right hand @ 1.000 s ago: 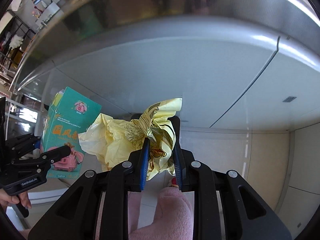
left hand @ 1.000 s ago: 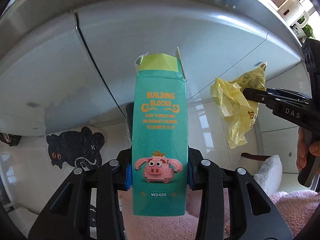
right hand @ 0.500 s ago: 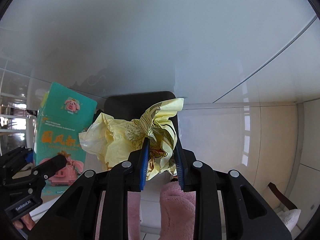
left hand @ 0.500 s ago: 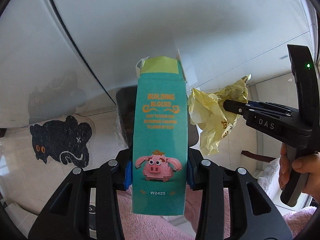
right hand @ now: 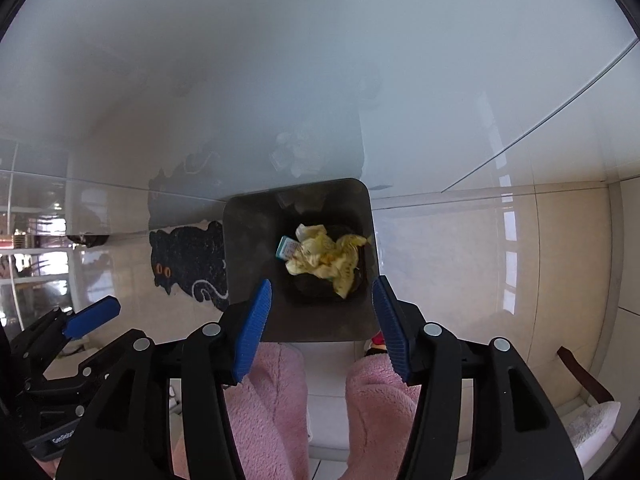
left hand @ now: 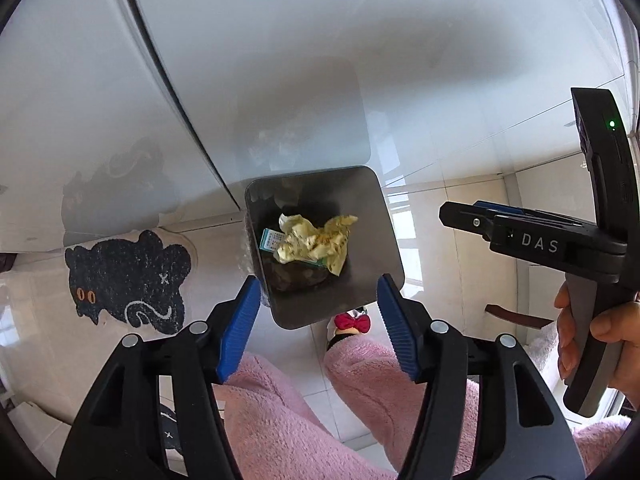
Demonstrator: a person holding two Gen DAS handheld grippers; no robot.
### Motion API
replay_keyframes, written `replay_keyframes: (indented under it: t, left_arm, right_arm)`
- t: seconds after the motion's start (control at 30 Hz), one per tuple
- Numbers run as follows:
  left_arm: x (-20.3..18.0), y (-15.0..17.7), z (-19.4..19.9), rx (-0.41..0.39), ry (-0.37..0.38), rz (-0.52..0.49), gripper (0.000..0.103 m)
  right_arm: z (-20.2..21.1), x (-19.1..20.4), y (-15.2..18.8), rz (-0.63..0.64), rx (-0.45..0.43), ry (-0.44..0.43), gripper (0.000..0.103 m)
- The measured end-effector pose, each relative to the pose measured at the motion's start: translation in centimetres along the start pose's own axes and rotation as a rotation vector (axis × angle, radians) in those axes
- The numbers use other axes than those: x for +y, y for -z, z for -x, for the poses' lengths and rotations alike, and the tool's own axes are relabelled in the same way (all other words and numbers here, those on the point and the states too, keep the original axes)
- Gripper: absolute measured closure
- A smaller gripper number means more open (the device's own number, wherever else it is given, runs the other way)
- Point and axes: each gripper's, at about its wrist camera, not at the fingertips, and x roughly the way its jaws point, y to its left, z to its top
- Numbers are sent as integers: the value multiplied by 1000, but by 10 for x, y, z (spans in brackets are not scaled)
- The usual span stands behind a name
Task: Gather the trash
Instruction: 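Carry the yellow wrapper down to the black bin and open the right tool, then raise both tools back toward the counter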
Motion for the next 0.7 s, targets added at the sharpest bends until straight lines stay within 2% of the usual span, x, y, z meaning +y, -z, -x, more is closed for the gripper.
replay_keyframes:
  t: [0.1, 0.13, 0.17, 0.2, 0.27, 0.33, 0.5, 0.6, 0.7]
  left_arm:
    - [-5, 0, 22, -35, -6, 1, 37]
    - [-7, 0, 31, -48, -5, 3, 31]
    - [-8, -1, 40, -60, -11, 5, 24]
    - [-11, -1, 50, -77, -18, 5, 22]
    - [-17, -2, 71, -111, -25, -1, 11]
    - [-22, -2, 94, -151, -40, -4, 8]
    - [-34, -5, 150, -237, -37, 27, 8]
    - [-41, -6, 191, -344, -43, 36, 8]
    - [-50, -8, 219, -437, -85, 24, 8]
  right_arm:
    - [19, 0, -1, 26, -30, 4, 25]
    - [30, 2, 0, 49, -49, 10, 20]
    - [40, 2, 2, 77, -67, 22, 9]
    - [52, 4, 4, 108, -83, 38, 4]
    - [77, 9, 10, 179, -114, 65, 4]
    - [103, 10, 17, 239, -150, 92, 3]
    - [174, 6, 29, 317, -277, 127, 3]
    - [225, 3, 28, 297, -393, 109, 3]
    - [269, -3, 22, 258, -495, 84, 3]
